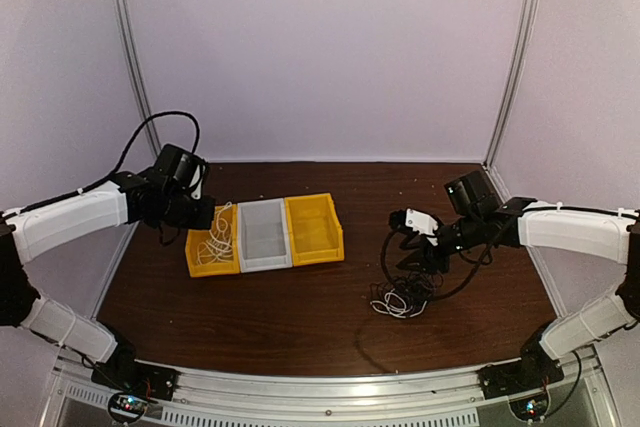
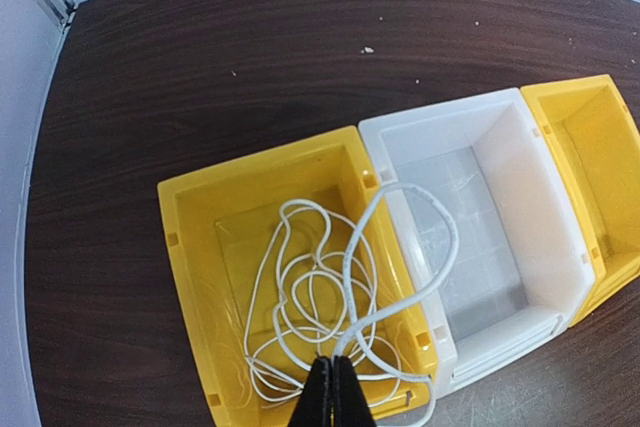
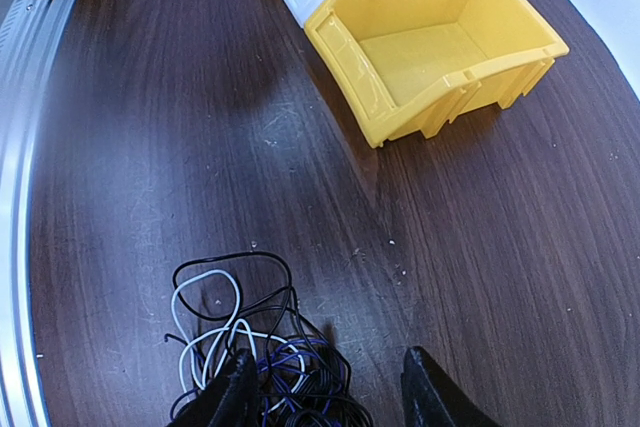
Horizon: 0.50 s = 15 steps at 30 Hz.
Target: Untangle the cables
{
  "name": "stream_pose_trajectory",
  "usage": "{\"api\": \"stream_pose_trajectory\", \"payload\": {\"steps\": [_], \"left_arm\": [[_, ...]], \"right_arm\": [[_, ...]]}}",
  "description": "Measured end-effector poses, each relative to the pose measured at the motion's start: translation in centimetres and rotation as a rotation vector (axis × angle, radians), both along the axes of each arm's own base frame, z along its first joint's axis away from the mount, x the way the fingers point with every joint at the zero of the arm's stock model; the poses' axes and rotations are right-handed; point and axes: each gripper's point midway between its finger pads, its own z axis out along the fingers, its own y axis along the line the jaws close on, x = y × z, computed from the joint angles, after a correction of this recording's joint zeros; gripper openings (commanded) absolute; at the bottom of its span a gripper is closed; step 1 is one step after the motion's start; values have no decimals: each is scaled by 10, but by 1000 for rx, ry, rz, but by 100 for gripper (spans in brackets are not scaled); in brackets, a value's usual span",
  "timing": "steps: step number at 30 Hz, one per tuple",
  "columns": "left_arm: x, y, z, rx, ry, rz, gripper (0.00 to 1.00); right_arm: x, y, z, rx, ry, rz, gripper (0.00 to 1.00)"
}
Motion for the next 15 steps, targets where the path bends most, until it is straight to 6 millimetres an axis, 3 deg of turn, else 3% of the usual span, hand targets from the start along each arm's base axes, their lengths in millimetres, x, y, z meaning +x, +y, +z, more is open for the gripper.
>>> {"api": "stream_pose_trajectory", "payload": {"steps": [12,15], "left_arm": [[-1,6,-39,17,100,91,0],[0,11,-61,61,157,129,0]], "right_arm": [[-1,0,-1,-3,1,2,50],[-1,0,-1,-4,1,2,50]]}}
